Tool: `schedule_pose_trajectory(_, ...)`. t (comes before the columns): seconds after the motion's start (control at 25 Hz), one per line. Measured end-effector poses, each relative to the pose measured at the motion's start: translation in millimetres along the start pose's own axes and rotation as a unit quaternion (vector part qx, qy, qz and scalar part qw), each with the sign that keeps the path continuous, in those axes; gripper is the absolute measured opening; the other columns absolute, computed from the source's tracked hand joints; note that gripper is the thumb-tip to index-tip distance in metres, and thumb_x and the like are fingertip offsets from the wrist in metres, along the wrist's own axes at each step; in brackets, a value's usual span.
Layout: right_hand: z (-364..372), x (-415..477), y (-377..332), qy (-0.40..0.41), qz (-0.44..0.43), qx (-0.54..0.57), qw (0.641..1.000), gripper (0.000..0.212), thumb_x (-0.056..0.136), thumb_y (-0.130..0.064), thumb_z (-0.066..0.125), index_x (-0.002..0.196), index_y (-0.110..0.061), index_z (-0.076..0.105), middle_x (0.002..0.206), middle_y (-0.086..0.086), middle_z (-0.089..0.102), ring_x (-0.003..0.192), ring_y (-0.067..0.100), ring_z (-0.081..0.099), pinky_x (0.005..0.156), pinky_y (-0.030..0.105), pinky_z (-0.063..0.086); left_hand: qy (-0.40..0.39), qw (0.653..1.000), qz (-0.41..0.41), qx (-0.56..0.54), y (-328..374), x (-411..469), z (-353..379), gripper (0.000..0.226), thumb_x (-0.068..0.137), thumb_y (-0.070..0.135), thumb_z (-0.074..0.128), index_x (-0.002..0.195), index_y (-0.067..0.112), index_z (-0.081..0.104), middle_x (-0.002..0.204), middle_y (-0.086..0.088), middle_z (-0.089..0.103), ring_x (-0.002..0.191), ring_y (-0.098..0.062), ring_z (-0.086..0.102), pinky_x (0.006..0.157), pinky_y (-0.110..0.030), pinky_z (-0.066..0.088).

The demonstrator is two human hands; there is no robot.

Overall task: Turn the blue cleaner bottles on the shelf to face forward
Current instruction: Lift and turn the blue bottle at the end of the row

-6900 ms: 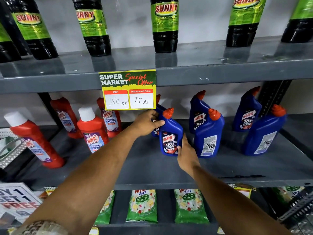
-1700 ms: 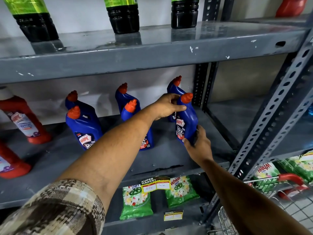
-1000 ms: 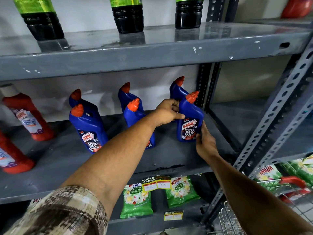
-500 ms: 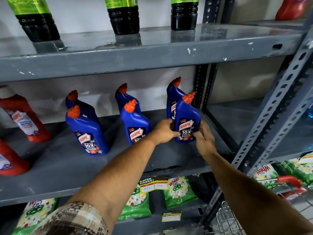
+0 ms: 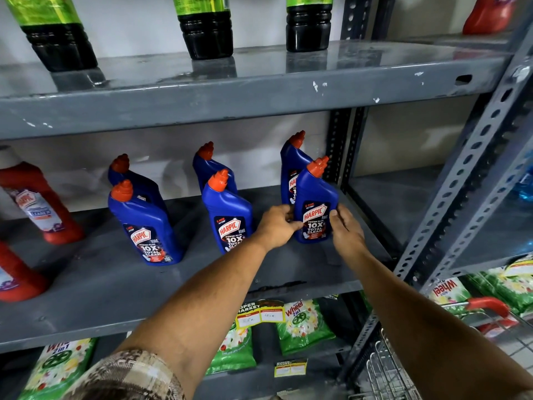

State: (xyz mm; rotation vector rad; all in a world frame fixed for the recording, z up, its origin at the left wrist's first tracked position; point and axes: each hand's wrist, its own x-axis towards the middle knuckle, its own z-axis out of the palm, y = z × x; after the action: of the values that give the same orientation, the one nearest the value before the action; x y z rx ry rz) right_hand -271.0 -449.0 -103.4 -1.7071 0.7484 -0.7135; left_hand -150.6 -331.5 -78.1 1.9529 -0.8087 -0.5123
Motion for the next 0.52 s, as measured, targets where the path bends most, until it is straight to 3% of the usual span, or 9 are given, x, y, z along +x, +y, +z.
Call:
schedule_pose_trajectory(0.16, 0, 2, 3, -0.006, 0.006, -0.006, 1.000, 0.037, 0.097, -0.034, 0.045, 0.131, -0.021, 0.051, 0.119, 0.003, 0.058, 0.111, 0.023, 0.057, 0.092, 0.039, 0.049, -0.001, 1.000, 0.002, 0.001, -7, -4, -2, 0.040, 0.079, 0.015, 0.070, 0.118, 0.019, 0.063, 0.116, -0.002, 0.070, 0.108, -0.016, 0.064, 0.101, -0.038, 0.049)
schedule_pose_trajectory(0.28, 0, -3, 4, -0.007, 0.006, -0.006, 1.000, 0.039, 0.097, -0.035, 0.045, 0.133, -0.019, 0.050, 0.115, -0.001, 0.054, 0.111, 0.023, 0.056, 0.095, 0.043, 0.049, -0.001, 1.000, 0.003, 0.005, -6, -7, -3, 0.038, 0.080, 0.014, 0.070, 0.117, 0.019, 0.063, 0.116, -0.002, 0.070, 0.108, -0.016, 0.063, 0.102, -0.038, 0.048)
schedule_pose_trajectory(0.52, -2, -3, 6, -0.010, 0.013, -0.007, 1.000, 0.043, 0.096, -0.040, 0.045, 0.135, -0.021, 0.047, 0.126, 0.007, 0.056, 0.115, 0.026, 0.055, 0.098, 0.048, 0.048, 0.010, 1.000, 0.001, 0.018, 0, -16, -1, 0.038, 0.082, 0.015, 0.068, 0.119, 0.018, 0.062, 0.119, -0.003, 0.069, 0.109, -0.017, 0.062, 0.100, -0.034, 0.047)
